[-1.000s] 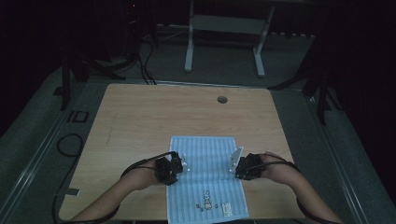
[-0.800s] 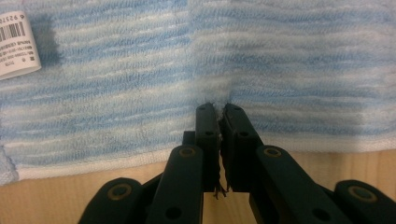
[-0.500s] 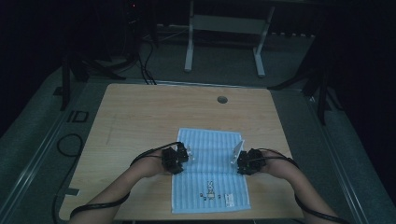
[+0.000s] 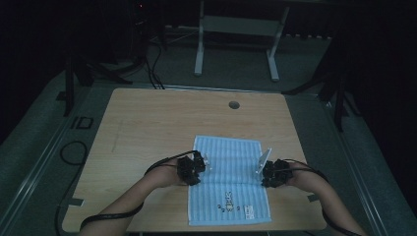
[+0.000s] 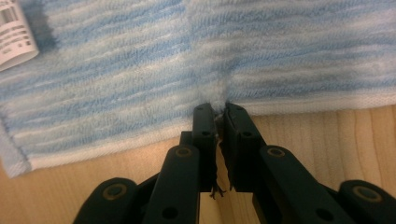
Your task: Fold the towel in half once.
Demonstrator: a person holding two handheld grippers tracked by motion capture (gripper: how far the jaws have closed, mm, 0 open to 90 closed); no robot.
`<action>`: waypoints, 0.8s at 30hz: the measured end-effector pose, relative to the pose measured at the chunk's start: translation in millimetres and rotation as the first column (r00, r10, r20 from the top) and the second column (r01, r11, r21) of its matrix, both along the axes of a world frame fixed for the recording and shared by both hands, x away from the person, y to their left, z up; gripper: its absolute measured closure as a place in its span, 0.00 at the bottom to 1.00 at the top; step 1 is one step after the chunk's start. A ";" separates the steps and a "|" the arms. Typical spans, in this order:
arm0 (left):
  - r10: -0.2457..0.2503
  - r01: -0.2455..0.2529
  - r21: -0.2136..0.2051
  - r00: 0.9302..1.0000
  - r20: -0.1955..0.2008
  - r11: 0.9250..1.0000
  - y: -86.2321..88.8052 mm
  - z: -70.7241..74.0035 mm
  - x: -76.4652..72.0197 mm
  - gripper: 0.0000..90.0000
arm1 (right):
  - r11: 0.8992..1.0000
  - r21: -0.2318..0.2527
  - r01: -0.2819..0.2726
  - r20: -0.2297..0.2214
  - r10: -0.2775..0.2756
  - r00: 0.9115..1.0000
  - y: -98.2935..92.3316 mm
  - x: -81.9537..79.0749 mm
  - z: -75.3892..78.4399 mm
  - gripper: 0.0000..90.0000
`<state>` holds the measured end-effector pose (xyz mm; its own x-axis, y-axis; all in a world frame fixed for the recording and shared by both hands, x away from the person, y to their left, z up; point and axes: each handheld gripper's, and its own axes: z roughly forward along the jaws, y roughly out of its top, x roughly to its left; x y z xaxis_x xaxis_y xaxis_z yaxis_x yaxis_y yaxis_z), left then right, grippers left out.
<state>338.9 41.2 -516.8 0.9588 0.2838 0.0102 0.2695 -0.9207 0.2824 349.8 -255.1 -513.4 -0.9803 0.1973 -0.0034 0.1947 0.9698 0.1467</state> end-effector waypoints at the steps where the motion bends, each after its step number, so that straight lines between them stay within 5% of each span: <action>1: 0.000 0.000 0.000 1.000 0.000 1.000 0.0 0.0 0.0 0.76 | 1.000 -0.003 -0.006 -0.004 0.006 1.000 0.2 0.4 1.4 0.92; 5: 0.026 -0.026 0.006 1.000 -0.012 1.000 5.7 10.0 3.7 0.66 | 1.000 0.013 -0.021 0.010 0.020 1.000 0.6 4.1 17.9 0.88; 9: 0.058 -0.059 0.027 0.998 0.040 0.998 18.6 30.6 16.0 0.56 | 1.000 0.014 -0.016 0.040 0.016 0.999 -1.6 15.3 36.8 0.81; 15: 0.122 -0.126 0.051 0.989 0.089 0.991 28.2 44.3 40.4 0.56 | 1.000 0.015 0.026 0.061 -0.027 0.998 -7.5 44.7 55.9 0.74; 18: 0.158 -0.163 0.040 0.981 0.111 0.986 30.1 47.5 63.2 0.53 | 0.999 0.004 0.041 0.103 -0.042 0.994 -4.5 62.3 58.3 0.71; 24: 0.154 -0.162 0.059 0.980 0.126 0.985 19.7 40.3 94.8 0.50 | 0.999 0.000 0.035 0.135 -0.035 0.990 9.0 97.5 53.0 0.68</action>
<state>433.7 60.9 -476.5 0.8924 0.4264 0.1475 0.3811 -0.8873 0.2596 447.3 -246.1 -460.4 -0.9634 0.2313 -0.1355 0.2071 0.9632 0.1714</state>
